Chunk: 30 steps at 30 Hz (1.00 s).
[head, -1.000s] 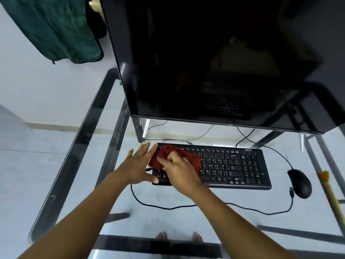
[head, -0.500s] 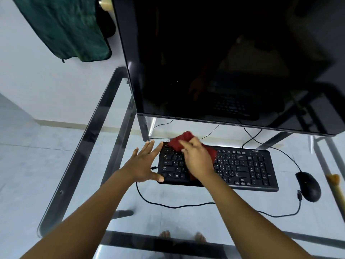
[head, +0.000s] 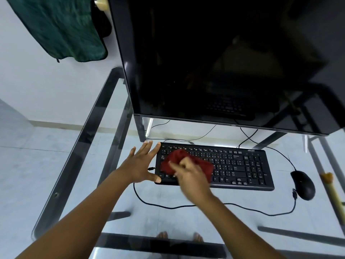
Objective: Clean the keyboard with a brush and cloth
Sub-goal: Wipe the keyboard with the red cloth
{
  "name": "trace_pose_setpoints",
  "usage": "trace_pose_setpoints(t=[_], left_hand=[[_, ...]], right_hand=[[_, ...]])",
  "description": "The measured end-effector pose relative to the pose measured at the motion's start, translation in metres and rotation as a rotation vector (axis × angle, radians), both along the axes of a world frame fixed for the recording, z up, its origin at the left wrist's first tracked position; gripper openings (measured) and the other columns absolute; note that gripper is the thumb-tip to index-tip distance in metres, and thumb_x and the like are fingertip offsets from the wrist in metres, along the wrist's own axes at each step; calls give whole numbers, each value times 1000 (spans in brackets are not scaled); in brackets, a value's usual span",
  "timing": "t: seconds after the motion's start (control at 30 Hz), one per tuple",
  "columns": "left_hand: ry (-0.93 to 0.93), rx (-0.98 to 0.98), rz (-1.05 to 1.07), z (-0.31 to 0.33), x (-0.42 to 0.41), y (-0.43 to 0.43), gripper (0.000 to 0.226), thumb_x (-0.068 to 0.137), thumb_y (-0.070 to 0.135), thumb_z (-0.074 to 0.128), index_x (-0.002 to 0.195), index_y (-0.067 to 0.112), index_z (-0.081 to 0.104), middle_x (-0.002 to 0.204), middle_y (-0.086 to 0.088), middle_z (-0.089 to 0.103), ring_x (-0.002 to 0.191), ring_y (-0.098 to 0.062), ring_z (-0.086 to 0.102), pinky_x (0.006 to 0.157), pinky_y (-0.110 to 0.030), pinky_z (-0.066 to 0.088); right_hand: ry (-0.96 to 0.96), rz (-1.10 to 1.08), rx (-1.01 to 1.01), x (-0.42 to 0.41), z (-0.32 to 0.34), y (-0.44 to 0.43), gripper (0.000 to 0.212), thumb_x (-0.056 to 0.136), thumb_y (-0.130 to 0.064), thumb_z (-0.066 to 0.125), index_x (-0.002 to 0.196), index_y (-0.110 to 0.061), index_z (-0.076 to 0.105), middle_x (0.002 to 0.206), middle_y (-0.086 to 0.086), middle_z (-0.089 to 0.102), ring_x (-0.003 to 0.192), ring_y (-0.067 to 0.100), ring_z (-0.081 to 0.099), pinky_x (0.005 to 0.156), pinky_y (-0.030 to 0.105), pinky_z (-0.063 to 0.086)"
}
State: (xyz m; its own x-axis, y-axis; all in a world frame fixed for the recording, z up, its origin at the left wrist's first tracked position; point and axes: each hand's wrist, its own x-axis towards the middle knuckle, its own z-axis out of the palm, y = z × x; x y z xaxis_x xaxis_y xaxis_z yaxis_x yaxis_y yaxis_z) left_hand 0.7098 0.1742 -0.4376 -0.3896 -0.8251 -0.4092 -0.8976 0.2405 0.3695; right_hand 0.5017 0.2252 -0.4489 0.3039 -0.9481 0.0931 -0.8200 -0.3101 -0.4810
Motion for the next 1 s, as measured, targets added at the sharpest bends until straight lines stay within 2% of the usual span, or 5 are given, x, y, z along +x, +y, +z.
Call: trace_pose_setpoints(t=[0.3,0.5,0.67,0.87,1.0], left_hand=[[-26,-5,-29,-1,2,0,125,68,66,70,150,28,-16,160,-4,-18,146,-17,-21,118,-47,-7],[-47,-11,-38,2,0,0,125,70,65,69,151,26,-17,160,-5,-17,146,-19,-20,119,-47,-5],[-28,10,-25,3,0,1,124,70,65,70,151,27,-17,160,-5,-18,146,-18,-21,118,-46,-7],[-21,4,-25,3,0,1,124,70,63,71,151,27,-16,161,-5,-16,146,-18,-19,119,-46,-5],[8,11,-10,-1,1,0,126,68,61,74,151,29,-15,161,-2,-15,146,-16,-19,119,-45,-7]], right_hand=[[-5,-131,-40,-55,1,-3,46,76,-1,75,115,-24,70,90,2,55,61,17,54,62,30,56],[79,272,66,-27,9,13,44,90,-16,60,124,-45,54,92,-8,43,76,10,39,65,28,42],[-28,-144,9,-58,3,-5,45,80,3,67,116,-24,69,93,2,54,69,13,56,64,33,57],[113,318,71,-36,23,-6,43,89,-30,36,123,-36,61,96,-7,55,76,9,52,64,21,45],[127,-157,-14,-56,21,-48,37,89,-10,63,125,-21,64,106,3,58,79,12,61,74,30,59]])
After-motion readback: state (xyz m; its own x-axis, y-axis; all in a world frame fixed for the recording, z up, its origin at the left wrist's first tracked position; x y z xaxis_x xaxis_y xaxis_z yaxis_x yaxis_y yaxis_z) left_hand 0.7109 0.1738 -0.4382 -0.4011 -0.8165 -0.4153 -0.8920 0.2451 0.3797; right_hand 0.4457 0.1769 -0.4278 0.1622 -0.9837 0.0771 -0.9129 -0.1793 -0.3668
